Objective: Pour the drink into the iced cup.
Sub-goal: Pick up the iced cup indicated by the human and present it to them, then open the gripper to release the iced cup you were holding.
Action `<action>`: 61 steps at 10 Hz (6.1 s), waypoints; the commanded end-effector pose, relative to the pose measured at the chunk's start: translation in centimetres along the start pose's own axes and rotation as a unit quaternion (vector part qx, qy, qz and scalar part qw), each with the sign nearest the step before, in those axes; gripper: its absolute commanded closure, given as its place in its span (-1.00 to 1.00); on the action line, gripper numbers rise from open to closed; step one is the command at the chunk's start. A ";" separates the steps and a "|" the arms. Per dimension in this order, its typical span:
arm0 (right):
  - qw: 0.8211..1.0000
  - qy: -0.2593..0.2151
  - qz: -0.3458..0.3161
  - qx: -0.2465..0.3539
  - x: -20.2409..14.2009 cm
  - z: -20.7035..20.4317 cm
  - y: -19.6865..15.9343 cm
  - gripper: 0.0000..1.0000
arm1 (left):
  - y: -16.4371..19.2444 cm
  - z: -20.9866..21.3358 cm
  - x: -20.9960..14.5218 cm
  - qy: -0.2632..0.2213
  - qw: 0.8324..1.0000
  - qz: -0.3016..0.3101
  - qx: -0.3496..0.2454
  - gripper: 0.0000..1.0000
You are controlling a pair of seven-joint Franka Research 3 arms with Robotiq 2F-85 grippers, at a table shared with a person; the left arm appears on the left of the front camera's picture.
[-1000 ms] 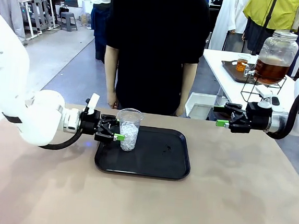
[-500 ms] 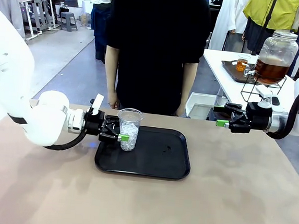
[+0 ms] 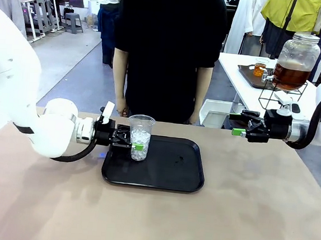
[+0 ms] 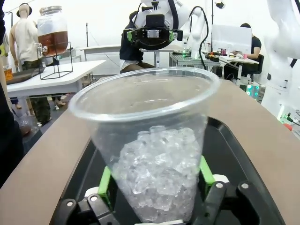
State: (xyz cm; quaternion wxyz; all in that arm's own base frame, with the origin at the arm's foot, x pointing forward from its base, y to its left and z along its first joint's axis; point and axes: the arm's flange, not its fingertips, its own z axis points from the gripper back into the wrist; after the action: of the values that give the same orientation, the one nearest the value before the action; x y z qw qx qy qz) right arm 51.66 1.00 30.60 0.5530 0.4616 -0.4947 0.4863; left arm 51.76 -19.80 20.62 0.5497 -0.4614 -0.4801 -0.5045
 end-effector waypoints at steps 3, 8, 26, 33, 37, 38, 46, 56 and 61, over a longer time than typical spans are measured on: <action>1.000 0.004 -0.003 0.005 0.4 -0.2 -0.3 -1.00 | 0.0 -0.5 0.0 -0.013 1.000 0.004 0.005 -0.20; 1.000 0.004 -0.003 0.005 0.4 -0.2 -0.3 -1.00 | -0.3 -0.9 3.7 -0.044 0.998 -0.041 -0.004 -0.20; 1.000 0.004 -0.003 0.005 0.4 -0.2 -0.3 -1.00 | 4.6 -1.6 15.2 -0.025 0.997 -0.064 0.017 -0.20; 1.000 0.004 -0.003 0.005 0.4 -0.2 -0.3 -1.00 | 4.6 -1.6 15.2 -0.025 0.997 -0.064 0.017 -0.20; 1.000 0.004 -0.003 0.005 0.4 -0.2 -0.3 -1.00 | 4.6 -1.6 15.2 -0.025 0.997 -0.064 0.017 -0.20; 1.000 0.004 -0.003 0.005 0.4 -0.2 -0.3 -1.00 | 4.6 -1.6 15.2 -0.025 0.997 -0.064 0.017 -0.20; 1.000 0.004 -0.003 0.005 0.4 -0.2 -0.3 -1.00 | 4.6 -1.6 15.2 -0.025 0.997 -0.064 0.017 -0.20; 1.000 0.004 -0.003 0.005 0.4 -0.2 -0.3 -1.00 | 2.8 4.7 13.1 -0.025 0.998 -0.054 0.018 -1.00; 1.000 0.004 -0.003 0.005 0.4 -0.2 -0.3 -1.00 | -0.9 15.3 9.4 -0.032 0.998 -0.049 0.015 -1.00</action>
State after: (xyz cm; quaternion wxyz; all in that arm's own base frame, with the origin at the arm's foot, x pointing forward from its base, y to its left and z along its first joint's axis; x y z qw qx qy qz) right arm 51.70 1.02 30.63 0.5527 0.4614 -0.4948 0.4866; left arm 51.32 -6.73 31.55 0.5230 -0.4388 -0.5251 -0.5082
